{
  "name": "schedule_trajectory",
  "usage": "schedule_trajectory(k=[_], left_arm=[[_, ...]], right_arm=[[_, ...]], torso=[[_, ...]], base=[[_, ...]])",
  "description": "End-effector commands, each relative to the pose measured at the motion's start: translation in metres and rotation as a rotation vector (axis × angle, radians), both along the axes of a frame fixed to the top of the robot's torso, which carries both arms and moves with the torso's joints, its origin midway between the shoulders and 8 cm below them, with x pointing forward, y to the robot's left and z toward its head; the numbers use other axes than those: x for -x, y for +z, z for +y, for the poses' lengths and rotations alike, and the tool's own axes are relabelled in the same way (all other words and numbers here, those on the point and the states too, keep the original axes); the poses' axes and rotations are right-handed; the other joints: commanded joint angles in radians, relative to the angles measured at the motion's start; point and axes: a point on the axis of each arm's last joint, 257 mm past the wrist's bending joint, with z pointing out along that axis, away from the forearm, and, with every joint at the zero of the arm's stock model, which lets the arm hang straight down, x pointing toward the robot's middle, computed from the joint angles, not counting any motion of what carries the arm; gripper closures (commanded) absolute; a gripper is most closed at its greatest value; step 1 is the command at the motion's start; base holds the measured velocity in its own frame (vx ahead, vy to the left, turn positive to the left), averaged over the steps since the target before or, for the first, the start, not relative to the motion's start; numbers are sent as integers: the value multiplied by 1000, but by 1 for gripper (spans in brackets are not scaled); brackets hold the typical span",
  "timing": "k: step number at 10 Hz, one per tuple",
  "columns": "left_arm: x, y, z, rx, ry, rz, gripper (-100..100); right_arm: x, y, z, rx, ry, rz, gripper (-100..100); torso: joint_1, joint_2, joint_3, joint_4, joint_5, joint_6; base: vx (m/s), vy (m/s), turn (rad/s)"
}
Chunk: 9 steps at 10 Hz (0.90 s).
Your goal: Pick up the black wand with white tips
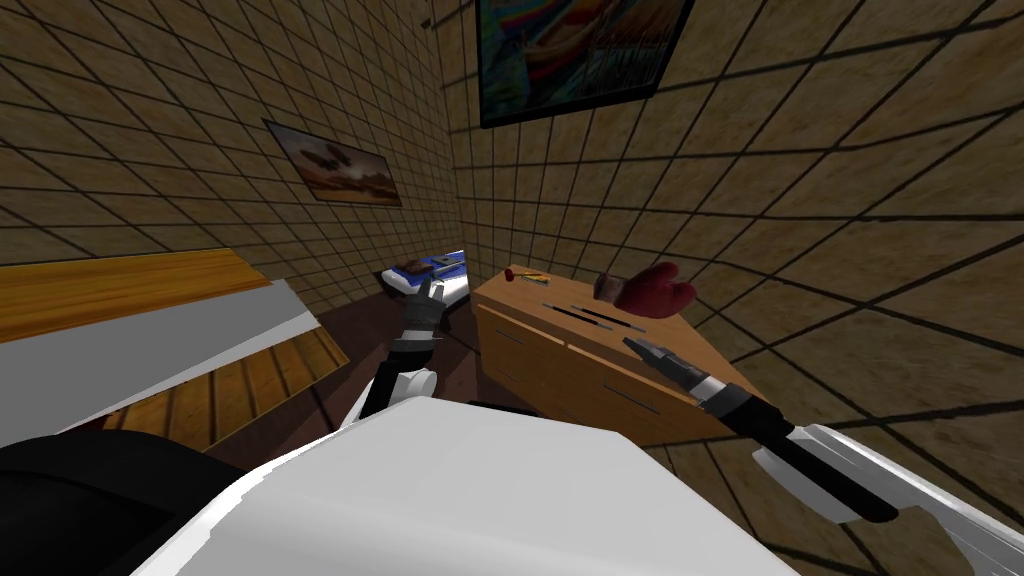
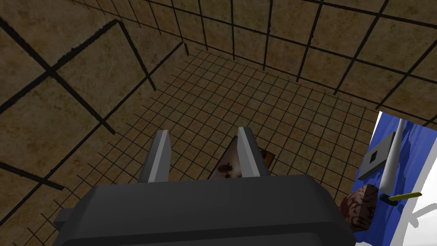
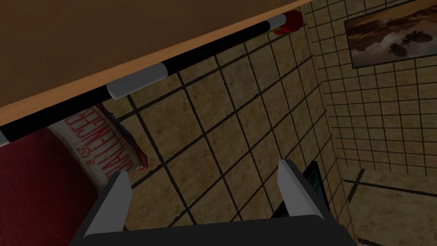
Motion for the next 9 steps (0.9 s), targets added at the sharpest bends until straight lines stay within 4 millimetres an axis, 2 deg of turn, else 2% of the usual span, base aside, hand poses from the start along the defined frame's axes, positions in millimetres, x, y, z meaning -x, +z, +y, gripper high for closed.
schedule_trajectory(k=[1,2,3,5,6,7,8,9], left_arm=[[0,0,0,0,0,0,0],[0,0,0,0,0,0,0],[0,0,0,0,0,0,0],[0,0,0,0,0,0,0],[0,0,0,0,0,0,0],[0,0,0,0,0,0,0],[0,0,0,0,0,0,0],[0,0,0,0,0,0,0]], right_arm=[[-1,-1,-3,49,18,24,-100],[-3,1,-2,68,32,29,-100],[1,-9,-18,119,29,65,-100],[-2,-5,-16,151,53,74,-100],[2,-14,-31,206,56,112,-100],[-1,-11,-29,228,73,117,-100],[5,-20,-45,275,73,155,-100],[1,-17,-43,301,92,161,-100]], torso=[[0,0,0,0,0,0],[0,0,0,0,0,0],[-2,1,1,0,0,0],[-1,1,0,0,0,0],[-2,1,1,0,0,0],[0,1,1,0,0,0],[0,1,0,0,0,0],[1,0,0,0,0,0]], base=[[25,72,32],[8,34,-11],[19,48,78],[15,43,19],[13,71,89],[22,66,41],[40,83,89],[38,65,43]])
